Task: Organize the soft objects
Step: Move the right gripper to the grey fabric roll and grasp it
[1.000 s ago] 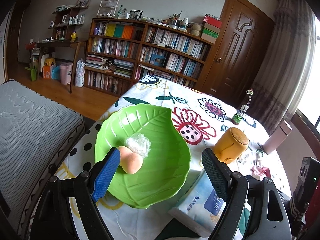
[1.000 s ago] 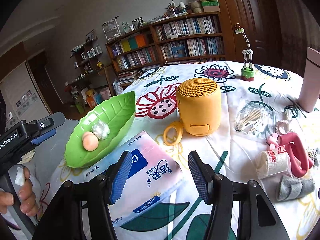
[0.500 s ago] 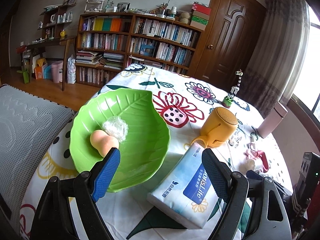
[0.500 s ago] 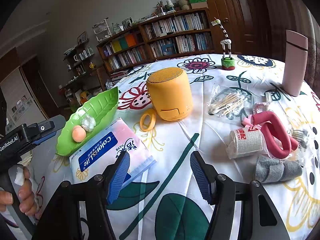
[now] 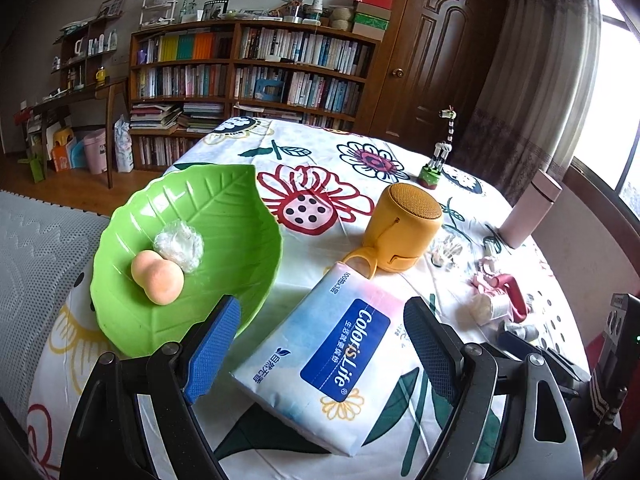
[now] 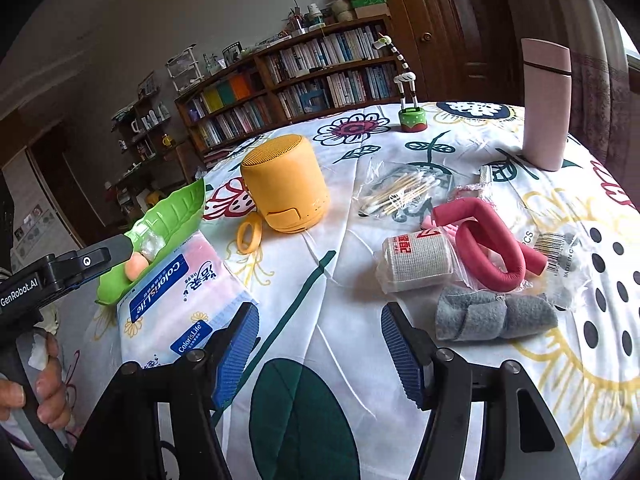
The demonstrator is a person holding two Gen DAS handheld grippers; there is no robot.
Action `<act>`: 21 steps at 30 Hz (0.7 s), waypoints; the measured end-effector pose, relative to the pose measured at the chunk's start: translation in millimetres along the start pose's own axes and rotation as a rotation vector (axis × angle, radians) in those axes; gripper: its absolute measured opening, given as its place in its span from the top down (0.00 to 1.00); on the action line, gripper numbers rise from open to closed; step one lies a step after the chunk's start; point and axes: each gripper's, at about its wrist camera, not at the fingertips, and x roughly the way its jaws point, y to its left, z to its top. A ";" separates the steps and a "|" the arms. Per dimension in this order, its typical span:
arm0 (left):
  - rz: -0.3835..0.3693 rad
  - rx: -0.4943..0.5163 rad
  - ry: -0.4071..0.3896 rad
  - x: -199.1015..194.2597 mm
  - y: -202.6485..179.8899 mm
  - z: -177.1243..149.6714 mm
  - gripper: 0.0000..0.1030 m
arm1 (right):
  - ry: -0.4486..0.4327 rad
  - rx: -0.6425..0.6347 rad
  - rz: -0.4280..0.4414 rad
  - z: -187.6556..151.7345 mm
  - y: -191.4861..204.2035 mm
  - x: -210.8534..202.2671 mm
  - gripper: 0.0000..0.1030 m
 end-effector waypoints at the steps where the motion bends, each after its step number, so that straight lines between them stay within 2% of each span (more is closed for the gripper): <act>1: -0.002 0.008 0.003 1.2 -2.6 -0.4 0.18 | -0.003 0.002 -0.002 -0.6 -3.0 -2.0 0.33; 12: -0.027 0.074 0.039 15.1 -35.3 -4.8 0.18 | -0.044 -0.019 -0.080 -6.7 -25.0 -23.6 0.31; 21: -0.048 0.126 0.073 28.2 -60.2 -9.3 0.18 | -0.046 -0.011 -0.114 -12.5 -45.0 -33.7 0.30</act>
